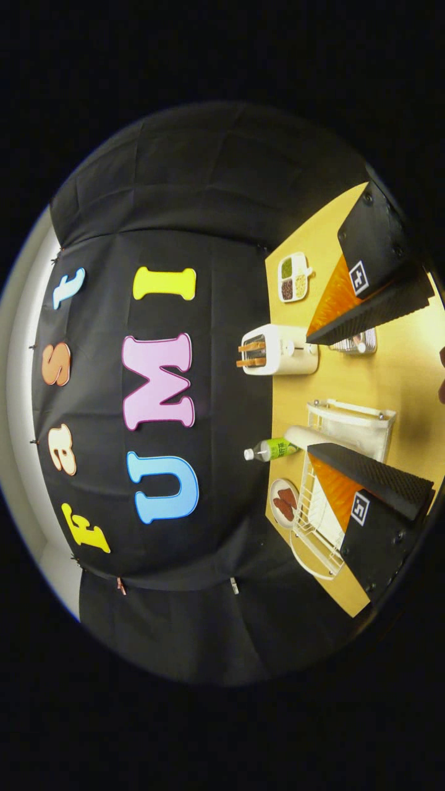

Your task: Take the plate from the dish rack, then take the spoon from the basket and place it into the plate.

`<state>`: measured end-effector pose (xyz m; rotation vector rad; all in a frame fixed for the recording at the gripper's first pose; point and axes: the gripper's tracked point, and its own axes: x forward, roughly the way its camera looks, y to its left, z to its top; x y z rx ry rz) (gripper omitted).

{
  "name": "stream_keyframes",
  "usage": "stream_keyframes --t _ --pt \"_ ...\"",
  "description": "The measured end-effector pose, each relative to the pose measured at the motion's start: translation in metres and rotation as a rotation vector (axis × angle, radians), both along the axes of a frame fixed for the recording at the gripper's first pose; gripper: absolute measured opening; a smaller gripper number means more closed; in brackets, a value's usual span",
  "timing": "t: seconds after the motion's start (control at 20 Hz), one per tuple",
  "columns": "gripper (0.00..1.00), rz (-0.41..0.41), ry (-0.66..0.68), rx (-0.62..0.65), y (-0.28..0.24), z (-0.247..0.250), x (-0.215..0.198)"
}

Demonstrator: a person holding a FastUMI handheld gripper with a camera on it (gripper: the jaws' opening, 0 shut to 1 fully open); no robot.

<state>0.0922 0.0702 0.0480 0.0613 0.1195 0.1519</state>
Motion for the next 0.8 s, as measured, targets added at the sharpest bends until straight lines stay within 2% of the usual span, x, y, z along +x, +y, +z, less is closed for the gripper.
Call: stream_keyframes --t 0.25,0.4,0.6,0.8 --pt "0.98 0.032 0.071 -0.017 0.038 0.001 0.047" --pt "0.99 0.040 0.186 -0.026 0.053 -0.023 0.070" --pt "1.00 0.004 0.367 -0.006 0.065 -0.063 0.091" --pt "1.00 -0.009 0.470 -0.001 0.073 -0.088 0.109"
